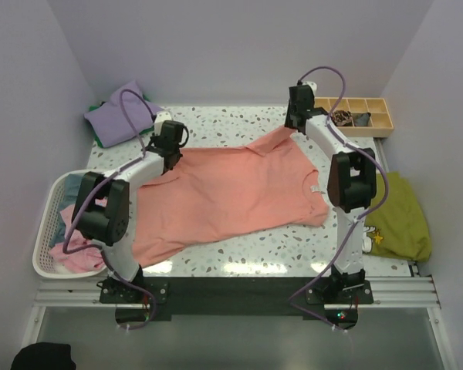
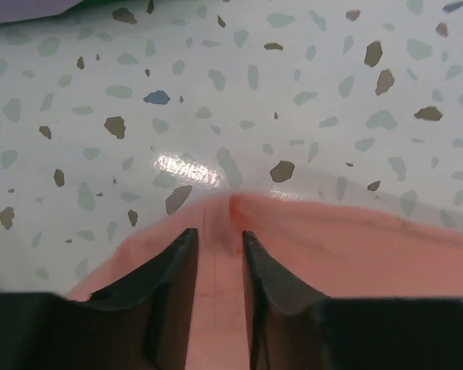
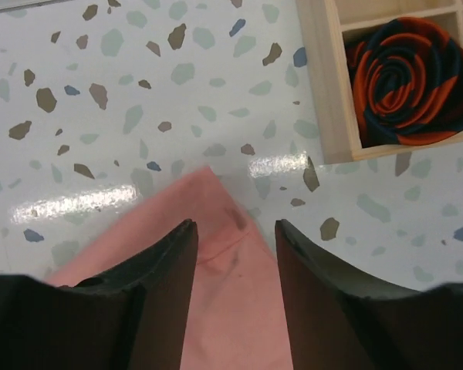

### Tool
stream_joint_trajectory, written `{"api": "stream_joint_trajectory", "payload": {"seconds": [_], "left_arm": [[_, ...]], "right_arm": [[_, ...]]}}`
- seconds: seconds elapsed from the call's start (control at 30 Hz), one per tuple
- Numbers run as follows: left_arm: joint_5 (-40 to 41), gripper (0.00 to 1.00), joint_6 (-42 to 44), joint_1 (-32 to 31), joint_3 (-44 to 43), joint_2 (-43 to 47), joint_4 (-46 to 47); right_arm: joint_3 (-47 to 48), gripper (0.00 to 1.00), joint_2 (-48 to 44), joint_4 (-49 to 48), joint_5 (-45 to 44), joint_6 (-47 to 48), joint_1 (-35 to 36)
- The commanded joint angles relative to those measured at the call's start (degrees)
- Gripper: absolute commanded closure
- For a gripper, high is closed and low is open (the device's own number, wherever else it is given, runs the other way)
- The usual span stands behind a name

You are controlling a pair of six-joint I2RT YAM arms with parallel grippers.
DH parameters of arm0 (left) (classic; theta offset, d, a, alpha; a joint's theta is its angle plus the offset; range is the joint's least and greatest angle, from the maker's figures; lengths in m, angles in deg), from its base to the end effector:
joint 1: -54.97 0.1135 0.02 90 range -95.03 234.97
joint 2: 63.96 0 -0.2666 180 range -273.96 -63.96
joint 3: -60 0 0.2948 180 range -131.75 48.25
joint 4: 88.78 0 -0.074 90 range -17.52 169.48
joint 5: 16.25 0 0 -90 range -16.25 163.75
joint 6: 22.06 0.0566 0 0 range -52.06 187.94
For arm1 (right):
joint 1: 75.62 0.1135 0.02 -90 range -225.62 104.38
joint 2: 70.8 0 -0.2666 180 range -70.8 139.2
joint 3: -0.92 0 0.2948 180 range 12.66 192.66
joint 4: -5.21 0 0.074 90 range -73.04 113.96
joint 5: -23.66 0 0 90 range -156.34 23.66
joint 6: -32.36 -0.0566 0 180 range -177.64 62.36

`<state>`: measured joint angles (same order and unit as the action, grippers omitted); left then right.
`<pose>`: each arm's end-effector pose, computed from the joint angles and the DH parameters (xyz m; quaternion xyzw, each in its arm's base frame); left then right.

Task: Fold and stack the t-shirts
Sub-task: Flatten out the tshirt

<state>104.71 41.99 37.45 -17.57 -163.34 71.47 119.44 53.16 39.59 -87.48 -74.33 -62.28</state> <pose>0.4177 -0.1013 0.1857 -0.1738 0.8685 0.0797 0.4574 0.5494 0.1093 0.2255 0.1038 0.8876 -0.0525 0.4457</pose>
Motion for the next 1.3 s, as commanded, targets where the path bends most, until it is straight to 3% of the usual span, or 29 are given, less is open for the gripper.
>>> {"api": "stream_joint_trajectory", "payload": {"seconds": [0.0,0.1,0.17,0.2,0.37,0.47,0.73,1.27], "left_arm": [[-2.84,0.58,1.97,-0.06,-7.45,-8.70,0.56],[-2.66,0.45,1.26,-0.23,-8.10,-8.66,-0.69],[-1.96,0.30,1.08,-0.24,-5.20,-6.37,0.89],[-1.78,0.29,0.91,-0.24,-4.24,-3.49,1.33],[-6.68,0.26,1.08,-1.28,2.53,5.40,3.43],[-9.68,0.25,0.12,-3.57,8.68,10.68,6.95],[-4.95,0.23,-1.20,-7.71,19.85,18.07,13.11],[0.33,0.21,-2.08,-11.31,19.59,24.49,8.80]], "right_arm": [[2.21,0.22,1.46,0.40,5.59,1.40,-0.69],[-4.80,0.12,-3.79,-3.72,6.55,0.87,-0.77],[-13.67,0.06,-10.54,-8.45,6.56,-0.18,-0.78],[-16.75,0.04,-12.76,-10.05,7.95,-0.97,-0.69],[-32.32,0.01,-21.56,-14.45,16.48,-2.91,-0.60],[-39.88,0.01,-24.46,-16.91,16.05,-3.09,-0.60],[-62.29,0.01,-39.65,-30.89,15.96,-2.21,-0.51],[-64.68,0.01,-43.19,-31.16,17.28,-2.65,-0.60]]}}
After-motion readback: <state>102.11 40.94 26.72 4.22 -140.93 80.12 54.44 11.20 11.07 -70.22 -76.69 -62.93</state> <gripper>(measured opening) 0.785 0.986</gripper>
